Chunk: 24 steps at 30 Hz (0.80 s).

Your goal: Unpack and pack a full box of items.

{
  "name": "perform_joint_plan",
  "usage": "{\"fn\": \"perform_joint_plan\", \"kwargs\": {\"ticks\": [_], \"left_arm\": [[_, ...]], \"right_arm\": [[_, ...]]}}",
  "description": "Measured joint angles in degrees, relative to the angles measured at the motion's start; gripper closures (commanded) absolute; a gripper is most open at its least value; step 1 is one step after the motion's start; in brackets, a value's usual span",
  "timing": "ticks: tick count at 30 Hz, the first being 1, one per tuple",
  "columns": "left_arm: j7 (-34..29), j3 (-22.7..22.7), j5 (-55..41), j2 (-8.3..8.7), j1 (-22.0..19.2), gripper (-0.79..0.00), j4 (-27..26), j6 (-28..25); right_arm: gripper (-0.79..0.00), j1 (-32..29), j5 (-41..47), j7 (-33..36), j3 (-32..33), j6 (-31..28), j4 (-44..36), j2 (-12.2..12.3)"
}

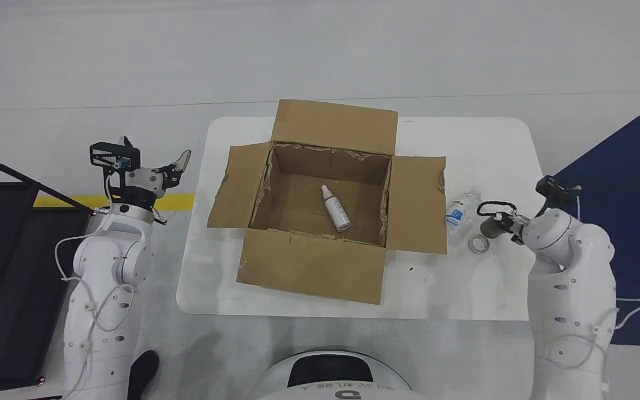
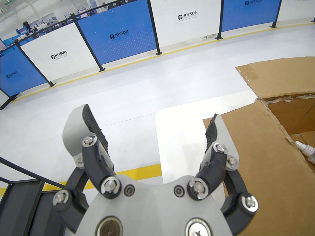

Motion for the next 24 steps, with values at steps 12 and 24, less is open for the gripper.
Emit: {"fn": "perform_joint_plan", "kwargs": {"ticks": [12, 24], "left_arm": [[0.0, 0.0, 0.0, 0.0, 0.0, -0.785, 0.0, 0.0], [0.0, 0.0, 0.0, 0.0, 0.0, -0.785, 0.0, 0.0]], "right_arm": [[0.0, 1.77, 0.55, 1.19, 1.42, -0.37, 1.6, 0.26], [0.0, -9.62, 39.05, -6.71, 18.15, -20.77, -7.71, -0.37]]}}
